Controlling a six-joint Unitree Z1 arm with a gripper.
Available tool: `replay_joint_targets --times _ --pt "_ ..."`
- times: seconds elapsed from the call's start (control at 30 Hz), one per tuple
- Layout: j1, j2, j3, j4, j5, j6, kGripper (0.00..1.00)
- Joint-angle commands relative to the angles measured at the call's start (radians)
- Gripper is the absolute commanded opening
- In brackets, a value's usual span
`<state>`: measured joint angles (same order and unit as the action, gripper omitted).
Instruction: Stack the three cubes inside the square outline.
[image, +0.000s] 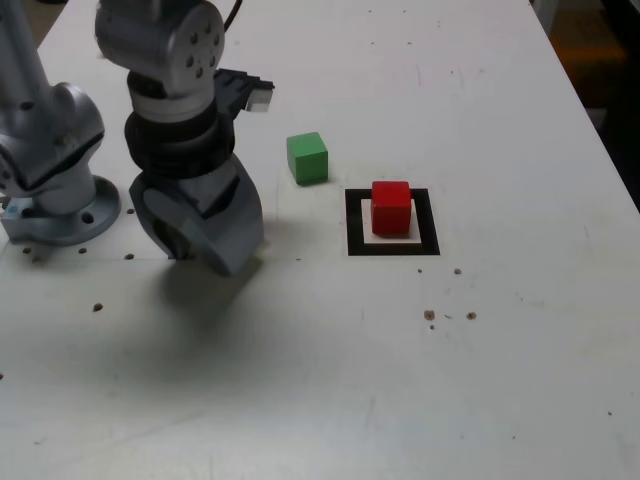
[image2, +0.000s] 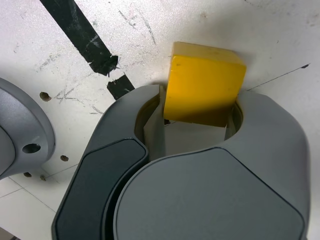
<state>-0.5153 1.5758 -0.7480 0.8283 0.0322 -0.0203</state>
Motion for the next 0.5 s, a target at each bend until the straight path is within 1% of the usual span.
replay_joint_targets --times 0.0,0.27,0.47 --pt "0.004 0.001 0.001 0.003 -0.003 -0.001 0.23" --pt "0.010 0.001 -0.014 0.003 -0.005 -0.015 0.21" --pt "0.013 0.004 -0.047 0.001 -0.002 -0.064 0.21"
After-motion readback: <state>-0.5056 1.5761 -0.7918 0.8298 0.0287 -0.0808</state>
